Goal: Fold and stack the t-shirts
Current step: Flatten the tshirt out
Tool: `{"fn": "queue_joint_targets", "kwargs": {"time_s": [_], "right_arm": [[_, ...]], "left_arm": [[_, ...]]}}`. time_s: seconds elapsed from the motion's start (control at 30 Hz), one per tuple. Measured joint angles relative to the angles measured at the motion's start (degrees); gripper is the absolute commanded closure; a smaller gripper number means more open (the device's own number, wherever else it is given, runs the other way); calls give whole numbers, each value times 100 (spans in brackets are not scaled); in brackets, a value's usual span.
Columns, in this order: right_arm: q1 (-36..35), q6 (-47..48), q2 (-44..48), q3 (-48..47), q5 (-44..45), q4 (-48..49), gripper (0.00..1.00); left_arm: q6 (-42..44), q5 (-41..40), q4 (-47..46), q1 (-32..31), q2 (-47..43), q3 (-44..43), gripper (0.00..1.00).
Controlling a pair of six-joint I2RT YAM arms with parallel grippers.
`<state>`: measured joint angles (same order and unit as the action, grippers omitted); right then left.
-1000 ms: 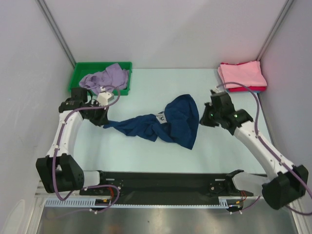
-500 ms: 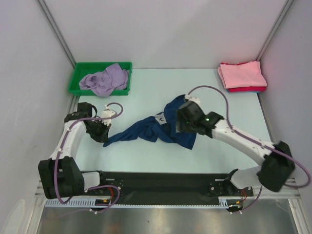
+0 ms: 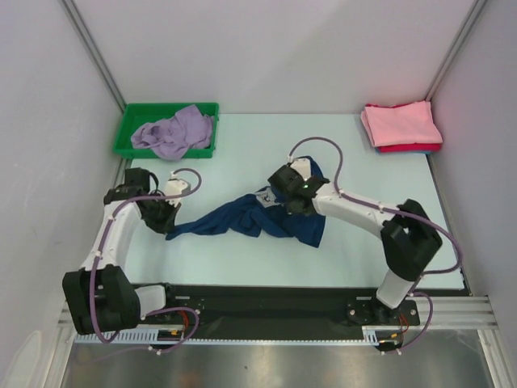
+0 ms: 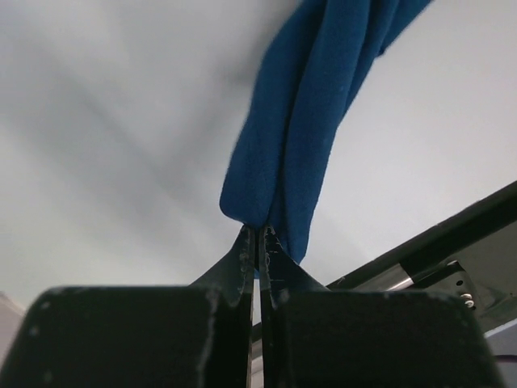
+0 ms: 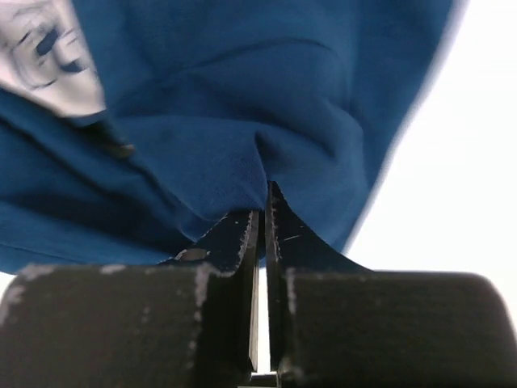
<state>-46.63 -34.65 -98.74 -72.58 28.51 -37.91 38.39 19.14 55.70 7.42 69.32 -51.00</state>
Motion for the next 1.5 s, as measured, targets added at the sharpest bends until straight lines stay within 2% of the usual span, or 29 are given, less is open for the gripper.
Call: {"fn": "queue_joint_targets", "kwargs": {"time_s": [0.13, 0.27, 0.33, 0.47, 0.63, 0.8, 0.93, 1.0, 1.13, 1.27, 1.33, 1.37, 1.4, 1.43, 1.5], "right_arm": [[623, 46, 1040, 153, -107, -332, 100], [2022, 229, 2787, 166, -669, -798, 100], [2771, 374, 3650, 76, -977, -1307, 100], [3318, 649, 4439, -656, -1714, -2411, 100], [3512, 809, 4210, -1797, -2387, -3084, 100], [3556, 817, 3528, -2223, -3099, -2970, 100], [3563, 881, 2468, -3265, -3545, -2723, 100], [3565, 887, 2216, -3504, -3729, -2441, 100], [3567, 881, 2317, -2922, -3993, -1790, 100], [3576, 855, 2275, -2004, -4083, -852, 100], [3580, 850, 2009, -1777, -4052, -382, 100], [3580, 850, 1849, -1663, -4013, -96, 100], [3582, 855, 1681, -1534, -3965, 199, 100], [3585, 866, 1510, -1436, -3888, 435, 100], [3589, 905, 1088, -1349, -3674, 769, 100]], "left_arm": [[9, -107, 120, 195, 0, -514, 99], [61, -94, 442, 463, 0, -1335, 100], [94, -31, 688, 608, -2, -1720, 100], [133, 127, 1366, 1001, -9, -2487, 100], [85, 286, 1808, 1152, 0, -3825, 100], [-87, 610, 1902, 1152, 66, -4953, 100], [-291, 680, 2079, 1152, 531, -6037, 100], [-363, 704, 2028, 1152, 778, -6513, 100], [-522, 699, 1655, 1058, 868, -6343, 100], [-662, 251, 951, 352, 1182, -5589, 99], [-761, 48, 494, -74, 1657, -5377, 87], [-852, -76, 273, -240, 1987, -5353, 78], [-951, -208, 17, -385, 2339, -5353, 55], [-1032, -326, -238, -487, 2682, -5381, 47], [-1305, -621, -586, -627, 3368, -5578, 37]]}}
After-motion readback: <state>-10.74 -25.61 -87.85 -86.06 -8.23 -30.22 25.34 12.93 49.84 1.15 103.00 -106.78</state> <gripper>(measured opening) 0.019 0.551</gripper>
